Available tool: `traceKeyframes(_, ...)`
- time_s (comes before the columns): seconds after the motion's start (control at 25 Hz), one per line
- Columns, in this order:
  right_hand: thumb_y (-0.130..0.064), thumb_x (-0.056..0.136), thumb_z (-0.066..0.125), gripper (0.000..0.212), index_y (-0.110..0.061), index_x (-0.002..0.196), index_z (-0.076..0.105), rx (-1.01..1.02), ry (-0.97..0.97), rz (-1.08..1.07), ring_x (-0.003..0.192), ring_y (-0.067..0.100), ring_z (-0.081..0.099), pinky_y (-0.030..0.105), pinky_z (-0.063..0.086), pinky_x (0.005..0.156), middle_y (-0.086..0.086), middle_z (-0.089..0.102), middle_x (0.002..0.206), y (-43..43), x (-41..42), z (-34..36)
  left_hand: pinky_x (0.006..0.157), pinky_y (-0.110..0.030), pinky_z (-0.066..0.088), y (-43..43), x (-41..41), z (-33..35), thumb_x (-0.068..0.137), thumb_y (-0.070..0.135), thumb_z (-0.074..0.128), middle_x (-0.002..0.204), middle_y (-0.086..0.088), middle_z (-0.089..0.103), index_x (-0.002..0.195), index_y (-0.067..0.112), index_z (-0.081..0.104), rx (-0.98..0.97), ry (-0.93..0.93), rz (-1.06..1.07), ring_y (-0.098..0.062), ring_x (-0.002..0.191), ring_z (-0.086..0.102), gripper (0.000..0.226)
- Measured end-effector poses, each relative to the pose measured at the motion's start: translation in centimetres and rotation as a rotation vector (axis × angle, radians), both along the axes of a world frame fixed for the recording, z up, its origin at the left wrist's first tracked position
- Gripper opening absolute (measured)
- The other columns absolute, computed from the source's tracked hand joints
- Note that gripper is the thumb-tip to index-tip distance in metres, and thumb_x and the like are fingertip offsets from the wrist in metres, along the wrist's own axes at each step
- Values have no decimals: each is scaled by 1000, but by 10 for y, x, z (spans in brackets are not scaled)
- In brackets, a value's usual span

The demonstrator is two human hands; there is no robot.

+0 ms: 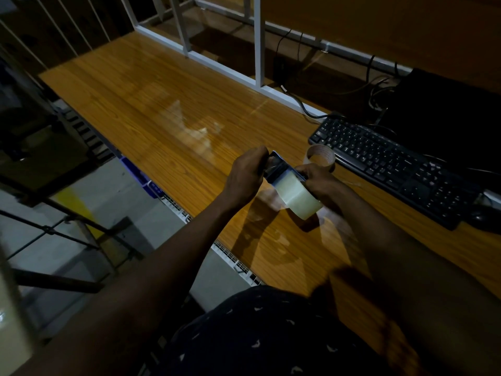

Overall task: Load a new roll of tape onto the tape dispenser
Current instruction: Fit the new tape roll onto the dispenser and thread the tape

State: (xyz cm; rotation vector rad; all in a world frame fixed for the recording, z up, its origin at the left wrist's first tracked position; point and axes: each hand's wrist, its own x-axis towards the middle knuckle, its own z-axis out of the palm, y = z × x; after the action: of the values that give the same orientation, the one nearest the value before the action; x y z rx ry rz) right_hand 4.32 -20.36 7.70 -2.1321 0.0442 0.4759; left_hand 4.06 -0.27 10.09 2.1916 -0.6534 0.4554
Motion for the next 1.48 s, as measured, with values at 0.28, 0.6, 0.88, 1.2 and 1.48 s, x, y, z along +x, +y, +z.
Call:
traceKeyframes(0.28,-3,87,61,28,-15,110,69,-27,-11,23,76,6,60,23,41,55,-4,67,89,3,-4,9,49,-24,27,15,24,-12,94,5,55,61,-15,49,74,10,44,89,142,86,-11,51,34,24)
traceKeyframes(0.6,-2,87,60,28,-10,112,69,-37,-13,82,82,11,62,27,45,64,5,70,100,1,-5,7,51,-21,28,19,26,-19,96,20,55,67,-3,48,78,14,44,72,149,35,-1,53,34,22)
traceKeyframes(0.88,2,87,58,23,-8,105,68,17,22,50,72,7,58,22,38,56,-3,66,83,1,-10,12,52,-14,29,18,25,-23,94,33,49,67,-9,51,81,3,50,-56,98,-41,-18,54,42,33)
traceKeyframes(1.2,1,88,58,24,-5,109,67,-14,10,63,70,5,56,22,36,56,-6,63,82,5,-12,19,59,-15,31,19,31,-31,95,27,55,71,-7,52,78,7,52,-65,110,18,-14,62,43,26)
traceKeyframes(1.48,-1,87,59,24,-5,109,67,-18,20,75,76,12,59,24,39,59,-1,67,89,5,-9,18,54,-25,41,20,36,-34,93,20,59,70,-5,57,81,6,54,-41,156,-14,-19,59,52,20)
